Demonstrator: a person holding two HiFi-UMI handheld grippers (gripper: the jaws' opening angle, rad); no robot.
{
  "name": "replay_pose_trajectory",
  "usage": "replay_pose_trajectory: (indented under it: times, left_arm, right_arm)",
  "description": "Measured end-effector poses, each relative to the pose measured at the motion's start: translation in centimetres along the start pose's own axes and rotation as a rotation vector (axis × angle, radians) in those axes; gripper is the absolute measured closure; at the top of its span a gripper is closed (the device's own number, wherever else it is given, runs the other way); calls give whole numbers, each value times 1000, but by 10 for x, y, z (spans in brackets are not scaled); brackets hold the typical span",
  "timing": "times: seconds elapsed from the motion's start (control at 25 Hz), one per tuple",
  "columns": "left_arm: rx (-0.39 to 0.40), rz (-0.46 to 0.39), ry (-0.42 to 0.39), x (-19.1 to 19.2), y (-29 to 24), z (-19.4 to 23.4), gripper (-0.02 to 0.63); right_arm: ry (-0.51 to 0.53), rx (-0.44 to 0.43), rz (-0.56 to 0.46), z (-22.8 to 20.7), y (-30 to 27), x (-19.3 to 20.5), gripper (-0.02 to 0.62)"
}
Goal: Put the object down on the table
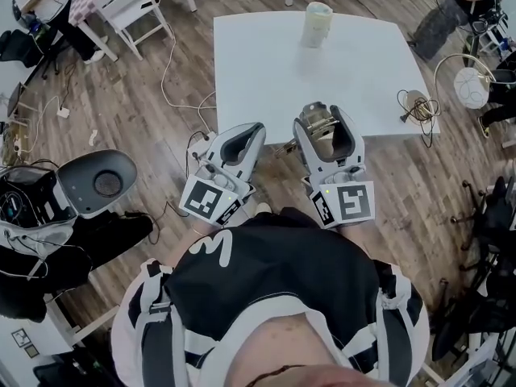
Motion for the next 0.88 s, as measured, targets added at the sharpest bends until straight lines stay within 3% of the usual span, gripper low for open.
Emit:
replay_pose_trajectory:
  times: [0.56, 0.88]
  left_arm:
    - [35, 35, -10, 7, -13, 11, 601]
    - [-7, 15, -4, 7, -32, 36, 601]
  right_arm:
    - [-13, 45, 17, -13, -2, 6, 287]
    - [-13, 14, 19, -25, -34, 13, 287]
Point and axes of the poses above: the fingertips, and each gripper's own axes: y backward along the fingers, z to its left, x out of its underside, the point moved 2 cm from there along y, backward along the fingers, and after that the axes turned 2 degrees about x, right-handed, at the moved point
